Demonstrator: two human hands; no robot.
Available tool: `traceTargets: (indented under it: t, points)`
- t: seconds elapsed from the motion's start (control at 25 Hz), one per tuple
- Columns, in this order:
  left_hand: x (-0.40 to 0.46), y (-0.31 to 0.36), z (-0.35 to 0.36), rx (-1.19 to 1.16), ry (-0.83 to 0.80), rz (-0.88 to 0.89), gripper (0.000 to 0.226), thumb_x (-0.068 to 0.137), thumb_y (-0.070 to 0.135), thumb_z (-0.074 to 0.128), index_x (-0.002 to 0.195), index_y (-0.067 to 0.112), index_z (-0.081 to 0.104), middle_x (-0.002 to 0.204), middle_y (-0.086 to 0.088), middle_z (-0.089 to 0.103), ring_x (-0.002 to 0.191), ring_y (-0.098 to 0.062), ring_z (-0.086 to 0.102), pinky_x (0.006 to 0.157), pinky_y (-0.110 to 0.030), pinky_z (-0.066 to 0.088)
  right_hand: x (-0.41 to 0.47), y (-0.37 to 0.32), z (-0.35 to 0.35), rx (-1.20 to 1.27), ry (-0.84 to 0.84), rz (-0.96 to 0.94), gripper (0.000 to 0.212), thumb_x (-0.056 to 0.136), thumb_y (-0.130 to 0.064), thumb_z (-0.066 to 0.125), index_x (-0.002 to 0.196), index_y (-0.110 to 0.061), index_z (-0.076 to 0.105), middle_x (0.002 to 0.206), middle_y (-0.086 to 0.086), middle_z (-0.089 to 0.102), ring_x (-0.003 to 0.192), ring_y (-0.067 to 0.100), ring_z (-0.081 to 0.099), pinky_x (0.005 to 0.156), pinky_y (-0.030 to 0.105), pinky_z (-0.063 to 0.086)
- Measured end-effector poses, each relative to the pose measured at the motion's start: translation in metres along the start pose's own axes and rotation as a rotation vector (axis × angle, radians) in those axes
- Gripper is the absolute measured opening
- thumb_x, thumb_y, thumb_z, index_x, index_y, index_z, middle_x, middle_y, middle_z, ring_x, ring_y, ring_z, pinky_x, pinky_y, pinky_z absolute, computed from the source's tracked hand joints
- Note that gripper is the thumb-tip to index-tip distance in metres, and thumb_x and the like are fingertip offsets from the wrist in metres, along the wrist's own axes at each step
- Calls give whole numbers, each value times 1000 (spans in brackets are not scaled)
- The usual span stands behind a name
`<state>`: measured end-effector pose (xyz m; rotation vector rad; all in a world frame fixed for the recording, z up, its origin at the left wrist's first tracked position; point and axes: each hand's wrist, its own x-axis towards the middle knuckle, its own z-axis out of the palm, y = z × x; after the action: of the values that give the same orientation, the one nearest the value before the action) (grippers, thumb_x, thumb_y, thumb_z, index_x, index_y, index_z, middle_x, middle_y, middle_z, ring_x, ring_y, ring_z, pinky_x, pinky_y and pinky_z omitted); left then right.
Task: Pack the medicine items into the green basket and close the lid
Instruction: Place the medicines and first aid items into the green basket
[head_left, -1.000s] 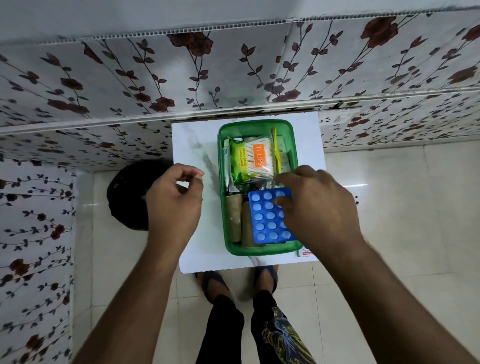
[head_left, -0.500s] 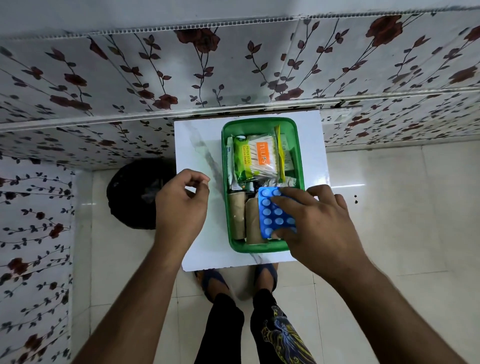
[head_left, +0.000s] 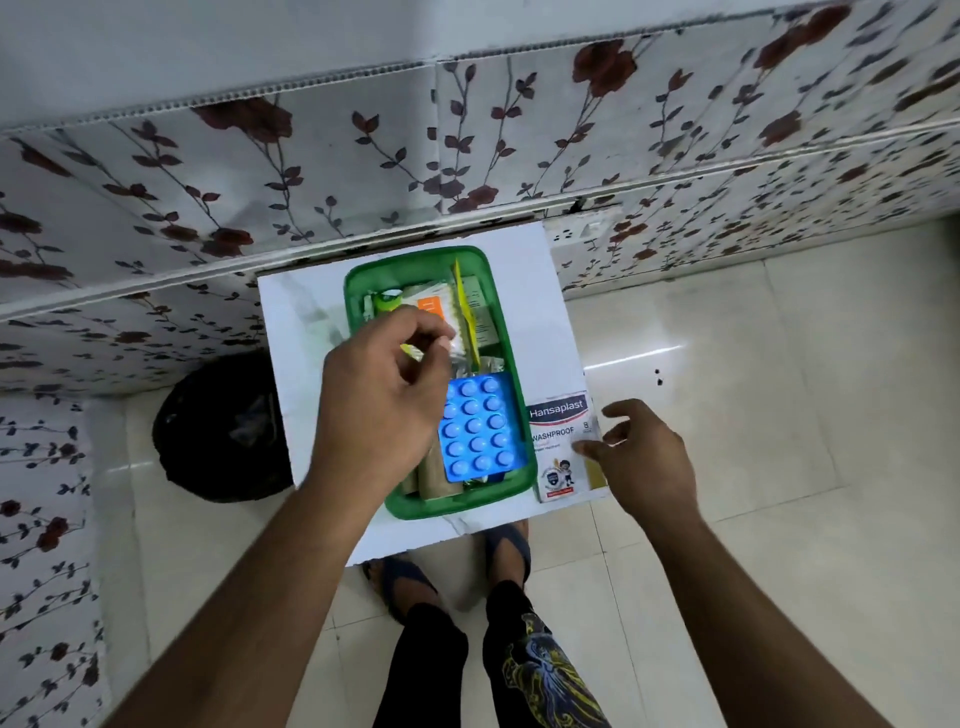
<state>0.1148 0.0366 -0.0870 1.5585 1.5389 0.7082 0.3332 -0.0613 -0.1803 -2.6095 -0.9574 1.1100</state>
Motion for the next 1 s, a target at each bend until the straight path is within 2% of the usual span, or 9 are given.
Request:
traceTargets:
  t: [0.2,0.32,0.4,0.52,0.6,0.64,0.72,0.84,1.0]
  points:
    - [17,21,41,37,-201,109,11,89,14,60,92,18,70,59,26,55,48,-1,48,53,-13,32,11,13,0,154,-7,53,22,77,-23,78,96,-22,67,77,-9,68,76,16,64,61,27,46]
    - [25,30,60,89,-330,125,16,89,14,59,99,22,69,81,15,62,55,-3,51,59,-19,38,11,17,-13,303,-55,82,13,78,-15,78,81,-19,65,76,-1,70,75,20,65,59,27,47]
    - [30,34,68,122,-373,109,20,91,16,59,107,25,67,97,8,63,66,-2,55,65,-20,43,6,13,-32,432,-72,86,10,80,-9,76,80,-12,66,77,4,70,71,19,63,57,24,46]
    - [31,40,68,247,-465,111,39,94,32,55,133,35,50,121,3,54,101,-10,58,86,-25,47,-9,-7,-72,681,-60,5,8,82,0,70,81,-7,67,72,5,66,58,8,57,52,16,41]
    - [26,47,60,196,-551,62,48,95,34,55,138,44,37,128,7,55,105,-11,61,90,-34,50,-20,-34,-88,765,-124,-96,8,83,0,69,84,-8,68,73,5,67,57,8,55,53,19,41]
    - [23,50,52,92,-543,13,48,94,29,58,134,47,40,125,10,60,99,-10,65,86,-37,54,-25,-49,-90,789,-177,-142,8,83,0,70,84,-7,68,73,5,68,56,8,57,52,18,42]
    - [24,48,31,-86,-379,-106,44,91,13,63,119,45,54,110,13,68,85,-10,71,69,-36,61,-28,-73,-86,788,-242,-191,7,82,-4,72,88,-7,70,75,8,72,56,7,63,49,13,44]
    - [42,23,-7,-28,-87,-204,38,89,7,64,111,37,59,101,17,65,83,-11,70,54,-21,56,-19,-81,-74,723,-133,-169,11,81,-11,75,92,-16,73,80,5,72,58,2,62,49,10,43]
    - [62,-12,-14,277,0,-150,40,85,13,69,121,27,59,117,-3,62,101,-20,60,78,-24,40,-7,-52,-50,544,-99,-48,11,83,-13,73,91,-20,71,77,-2,67,66,6,64,54,15,44]
